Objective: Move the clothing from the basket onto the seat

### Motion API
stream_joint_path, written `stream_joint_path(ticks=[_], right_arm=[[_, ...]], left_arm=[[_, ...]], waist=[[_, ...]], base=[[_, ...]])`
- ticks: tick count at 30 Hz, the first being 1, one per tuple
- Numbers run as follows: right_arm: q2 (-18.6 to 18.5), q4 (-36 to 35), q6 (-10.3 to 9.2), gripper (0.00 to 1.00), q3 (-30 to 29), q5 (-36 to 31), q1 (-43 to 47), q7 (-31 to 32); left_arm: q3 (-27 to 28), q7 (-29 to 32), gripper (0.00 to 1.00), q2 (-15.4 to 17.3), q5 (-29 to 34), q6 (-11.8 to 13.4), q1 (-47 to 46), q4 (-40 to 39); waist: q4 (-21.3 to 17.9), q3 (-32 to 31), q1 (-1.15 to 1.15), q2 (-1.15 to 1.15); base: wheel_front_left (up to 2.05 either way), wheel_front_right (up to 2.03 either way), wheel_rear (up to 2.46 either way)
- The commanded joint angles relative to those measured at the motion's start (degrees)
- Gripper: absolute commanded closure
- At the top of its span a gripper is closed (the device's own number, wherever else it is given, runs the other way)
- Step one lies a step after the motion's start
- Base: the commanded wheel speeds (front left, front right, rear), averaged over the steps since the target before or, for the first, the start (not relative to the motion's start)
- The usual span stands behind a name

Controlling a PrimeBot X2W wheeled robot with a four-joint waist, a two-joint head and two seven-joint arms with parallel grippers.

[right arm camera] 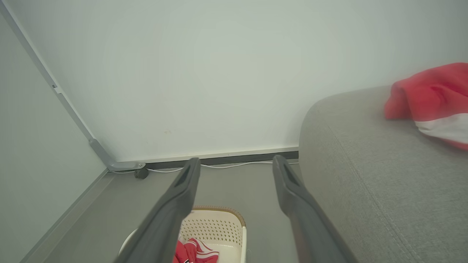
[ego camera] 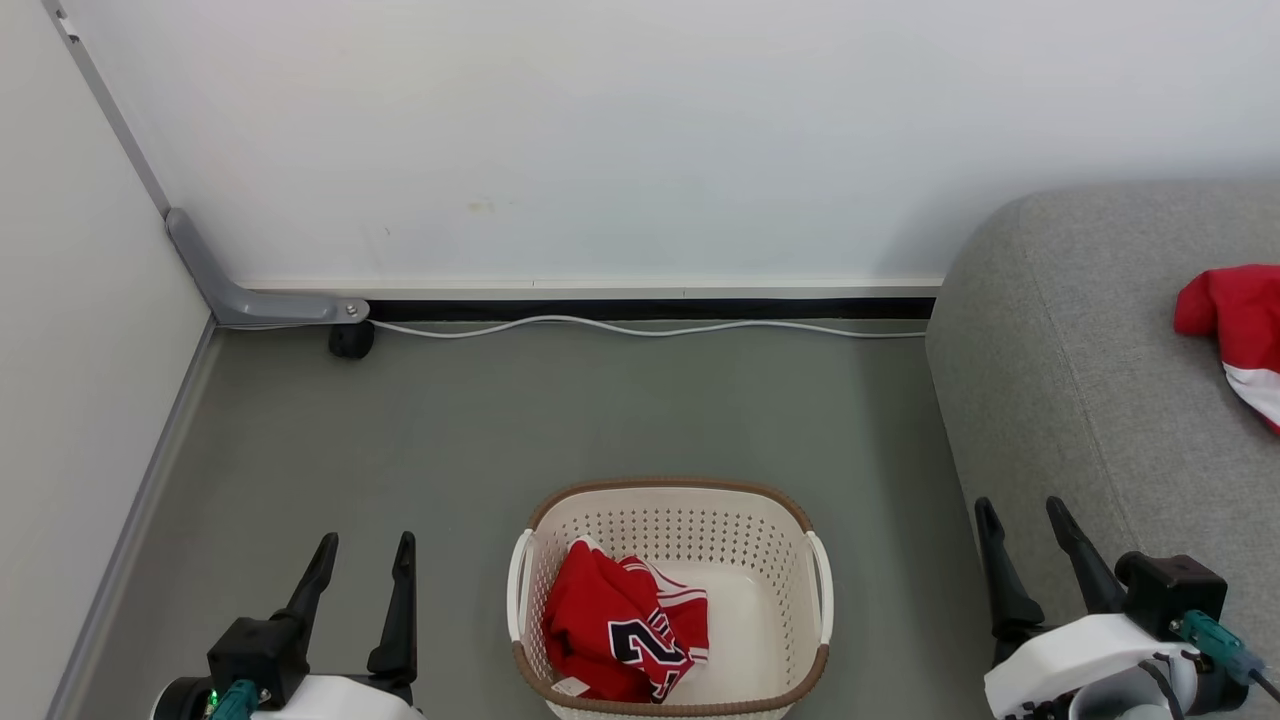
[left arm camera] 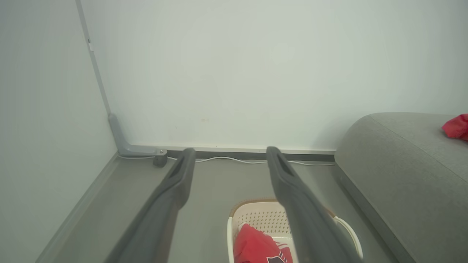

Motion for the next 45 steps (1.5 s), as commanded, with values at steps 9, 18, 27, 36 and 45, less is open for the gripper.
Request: stream_joint_path(ticks=[9,18,27,36,45], right_arm=[[0.0,-1.5,0.17,0.00,0.9,-0.8,-2.0,-0.3],[0.2,-1.6,0.17,0.00,1.0,-0.8,-2.0,-0.3],[0.3,-2.7,0.17,0.00,1.7,-0.8,-3.1,-0.3],[-0.4,-4.5,0.17,0.00,3.1,-0.6,-7.1,-0.3],[-0.6,-8.8,0.17,0.00,3.9,-0.2,-14.2,-0.3]], left_arm=[[1.0,-0.3,0.00,0.4,-0.6,0.4,-1.2,-1.5],[0.6,-0.3,0.00,0.4,-0.9,0.2,-1.2,-1.1],[-1.5,-0.3,0.00,0.4,-1.8,0.0,-1.7,0.5],[-5.4,-0.3,0.00,0.4,-4.3,0.8,-5.1,2.3],[-12.4,-0.3,0.00,0.4,-7.0,1.5,-15.6,9.3]], waist=[[-0.1,0.2,0.00,0.00],[-0.3,0.6,0.00,0.00],[-1.0,3.9,0.00,0.00],[-2.1,11.6,0.00,0.00],[-3.7,24.7,0.00,0.00]], base=[[0.00,0.00,0.00],[0.00,0.00,0.00],[0.00,0.00,0.00],[0.00,0.00,0.00],[0.00,0.00,0.00]])
